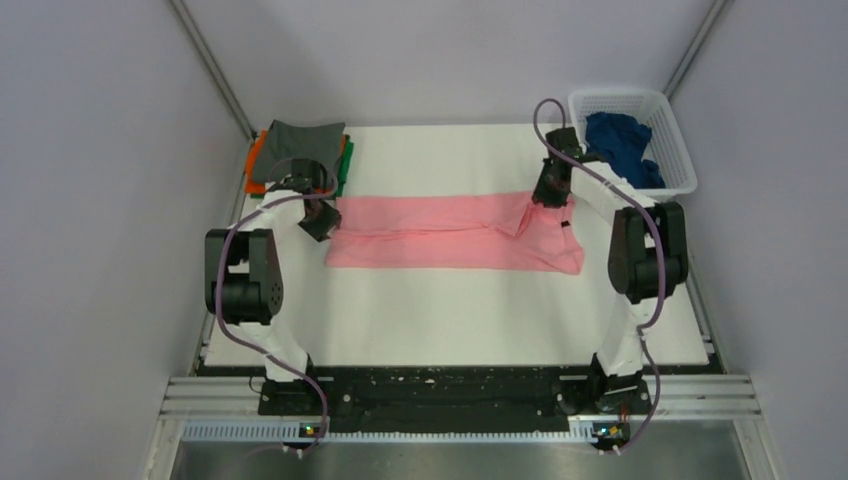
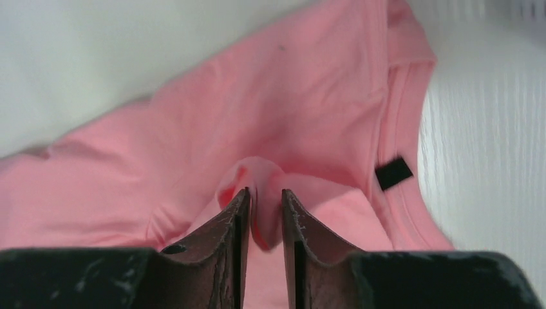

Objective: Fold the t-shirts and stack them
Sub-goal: Fold the other side of the tshirt into a rectangle, then rotate the tshirt 90 degrees

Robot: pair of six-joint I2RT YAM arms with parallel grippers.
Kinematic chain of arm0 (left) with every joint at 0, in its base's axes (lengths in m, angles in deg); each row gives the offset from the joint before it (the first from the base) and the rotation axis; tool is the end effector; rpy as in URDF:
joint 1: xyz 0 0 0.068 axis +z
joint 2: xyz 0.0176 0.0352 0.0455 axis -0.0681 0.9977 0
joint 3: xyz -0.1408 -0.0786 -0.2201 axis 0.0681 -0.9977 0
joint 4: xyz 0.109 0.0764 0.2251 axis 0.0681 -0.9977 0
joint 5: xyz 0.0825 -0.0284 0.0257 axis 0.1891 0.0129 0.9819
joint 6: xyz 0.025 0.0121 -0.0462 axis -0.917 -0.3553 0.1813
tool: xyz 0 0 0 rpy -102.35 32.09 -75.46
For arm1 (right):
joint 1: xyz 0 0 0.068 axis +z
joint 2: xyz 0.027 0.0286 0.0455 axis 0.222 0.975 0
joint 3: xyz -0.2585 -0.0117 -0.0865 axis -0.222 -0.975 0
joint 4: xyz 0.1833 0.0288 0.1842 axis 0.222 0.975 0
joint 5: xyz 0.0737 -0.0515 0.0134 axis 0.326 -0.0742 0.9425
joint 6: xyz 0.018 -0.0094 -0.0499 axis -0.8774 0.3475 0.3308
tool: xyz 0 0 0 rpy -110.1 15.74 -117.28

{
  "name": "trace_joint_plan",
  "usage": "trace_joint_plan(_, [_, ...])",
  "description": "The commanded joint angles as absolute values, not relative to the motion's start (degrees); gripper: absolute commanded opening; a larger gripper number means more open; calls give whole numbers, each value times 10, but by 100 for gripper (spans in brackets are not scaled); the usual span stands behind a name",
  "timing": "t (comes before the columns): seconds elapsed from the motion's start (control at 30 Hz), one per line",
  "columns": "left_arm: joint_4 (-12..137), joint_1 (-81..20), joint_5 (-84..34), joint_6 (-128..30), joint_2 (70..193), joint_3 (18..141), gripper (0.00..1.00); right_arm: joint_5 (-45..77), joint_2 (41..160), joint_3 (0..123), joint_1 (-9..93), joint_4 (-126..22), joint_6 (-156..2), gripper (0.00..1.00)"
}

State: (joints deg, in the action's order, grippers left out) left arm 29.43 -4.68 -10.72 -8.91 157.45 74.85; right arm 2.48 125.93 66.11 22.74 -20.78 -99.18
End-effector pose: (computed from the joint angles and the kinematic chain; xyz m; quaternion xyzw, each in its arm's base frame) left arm 0.3559 -0.0010 0.1902 -0.4288 0.8736 -0.0511 0.2243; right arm 0.3939 0.0651 0.2165 0.1714 0.9461 0.0437 0.2713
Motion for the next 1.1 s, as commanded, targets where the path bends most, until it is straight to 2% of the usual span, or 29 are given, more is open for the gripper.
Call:
trace_joint_plan(0.0, [272, -43, -102, -116, 1577, 814, 51, 20, 1324, 780, 219, -181, -998, 37])
trace_joint_plan(0.03, [266, -43, -103, -118, 1568, 819, 69, 26, 1325, 792, 218, -173, -994, 47])
trace_joint_plan(0.07, [263, -43, -103, -124, 1556, 820, 94, 29, 1316, 789, 219, -179, -992, 58])
trace_joint_plan(0.1, [259, -43, -104, -127, 1542, 819, 98, 26, 1298, 773, 218, -192, -992, 81])
trace_joint_plan(0.13, [256, -43, -107, -128, 1529, 816, 99, 24, 1276, 746, 218, -211, -992, 96])
trace_joint_plan(0.17, [256, -43, -117, -130, 1515, 808, 99, 37, 1250, 716, 219, -231, -989, 98])
trace_joint_plan(0.33, [276, -53, -166, -147, 1464, 763, 99, 160, 1153, 562, 228, -318, -992, 99])
trace_joint_plan(0.5, [284, -71, -201, -160, 1431, 729, 99, 172, 1150, 499, 269, -359, -994, 99])
trace_joint_plan(0.8, [295, -75, -206, -184, 1365, 663, 99, 173, 1246, 573, 293, -402, -1021, 99])
trace_joint_plan(0.93, [275, -75, -201, -196, 1352, 670, 99, 184, 1308, 665, 296, -425, -1041, 98])
trace_joint_plan(1.07, [269, -76, -200, -201, 1342, 676, 99, 148, 1345, 758, 301, -375, -1032, 99])
